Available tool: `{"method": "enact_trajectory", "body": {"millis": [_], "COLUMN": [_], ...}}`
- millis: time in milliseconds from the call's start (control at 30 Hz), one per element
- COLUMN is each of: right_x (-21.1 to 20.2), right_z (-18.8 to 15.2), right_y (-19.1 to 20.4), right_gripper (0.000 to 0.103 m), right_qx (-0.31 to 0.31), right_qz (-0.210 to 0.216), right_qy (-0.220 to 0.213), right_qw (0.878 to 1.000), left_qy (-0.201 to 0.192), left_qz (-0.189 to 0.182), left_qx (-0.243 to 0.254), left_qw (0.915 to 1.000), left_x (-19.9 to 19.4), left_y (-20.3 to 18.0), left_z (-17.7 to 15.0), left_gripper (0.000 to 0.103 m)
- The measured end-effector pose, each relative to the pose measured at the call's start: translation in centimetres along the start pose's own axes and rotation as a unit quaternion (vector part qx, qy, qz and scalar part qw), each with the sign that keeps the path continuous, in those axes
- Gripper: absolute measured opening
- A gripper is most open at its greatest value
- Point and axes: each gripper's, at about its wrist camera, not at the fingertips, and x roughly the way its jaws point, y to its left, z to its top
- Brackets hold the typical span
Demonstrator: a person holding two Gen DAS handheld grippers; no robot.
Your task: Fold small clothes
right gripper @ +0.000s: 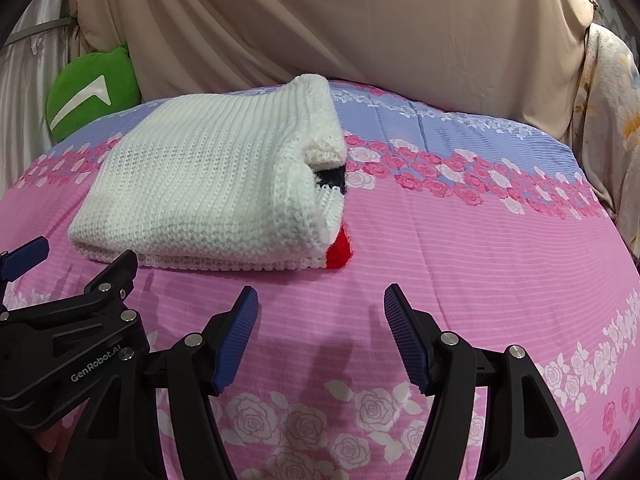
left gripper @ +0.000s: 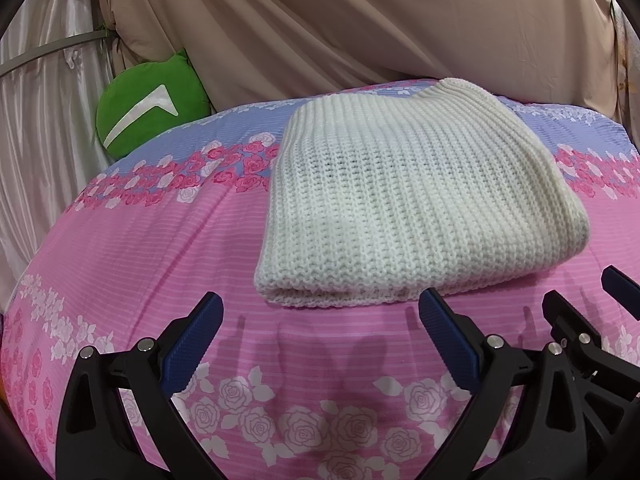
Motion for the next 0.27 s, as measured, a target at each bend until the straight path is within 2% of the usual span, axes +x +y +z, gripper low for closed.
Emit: {"method": "enact_trajectory", "body": {"millis": [267], "right_x": [-0.04], "right_z": [-0.01], "right_y": [0.04], "right_gripper": [0.064], "right_qx": [0.001], "right_qz": [0.001], "right_qy": [0.000], "right_qw": [1.000], "left_qy": [0.001], "left_qz": [-0.004], "left_qx": [0.004], "left_qw": [1.0000], "left_x": [0.01], "left_y": [-0.02], "left_z": [0.05], "left_gripper": [0.092]}}
